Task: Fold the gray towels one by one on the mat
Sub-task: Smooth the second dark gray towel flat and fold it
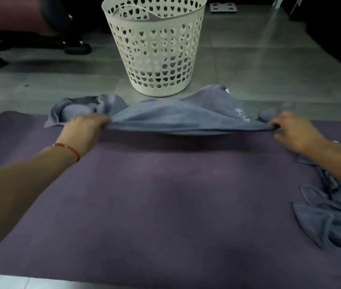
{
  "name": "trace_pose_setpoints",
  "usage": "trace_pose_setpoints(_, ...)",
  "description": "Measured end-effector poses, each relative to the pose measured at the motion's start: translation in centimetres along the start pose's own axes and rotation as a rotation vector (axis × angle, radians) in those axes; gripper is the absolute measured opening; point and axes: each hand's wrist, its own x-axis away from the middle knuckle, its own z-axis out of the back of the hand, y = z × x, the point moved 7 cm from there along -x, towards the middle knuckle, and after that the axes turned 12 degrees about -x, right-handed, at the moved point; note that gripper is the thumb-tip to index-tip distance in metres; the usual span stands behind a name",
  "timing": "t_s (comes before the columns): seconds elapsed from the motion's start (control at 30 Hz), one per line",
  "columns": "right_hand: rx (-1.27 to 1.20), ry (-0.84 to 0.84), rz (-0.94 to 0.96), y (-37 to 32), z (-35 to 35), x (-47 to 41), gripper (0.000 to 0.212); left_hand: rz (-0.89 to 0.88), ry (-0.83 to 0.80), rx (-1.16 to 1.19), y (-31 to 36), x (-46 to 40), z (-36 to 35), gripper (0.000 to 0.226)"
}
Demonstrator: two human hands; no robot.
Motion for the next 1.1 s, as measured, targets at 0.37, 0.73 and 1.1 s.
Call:
trace_pose_setpoints(0.37, 0.192, -0.044, -0.011, 2.4, -16.8, 18.7, 0.015, -0.264, -0.832, -0.417, 3.8, 15.9, -15.7, 0.047)
trace_pose_setpoints(0.73, -0.094, 0.241, -0.256, 5.8, -13.4, 20.8, 0.022, -0.359, -0.835, -0.481, 10.0, 14.3, -12.5, 0.055)
trace_pose_setpoints(1.1, 0.304, -0.084, -0.357, 14.2, -13.4, 25.0, 0.038, -0.712, -0.562, 0.01, 35.8, 8.6, -10.7, 0.073)
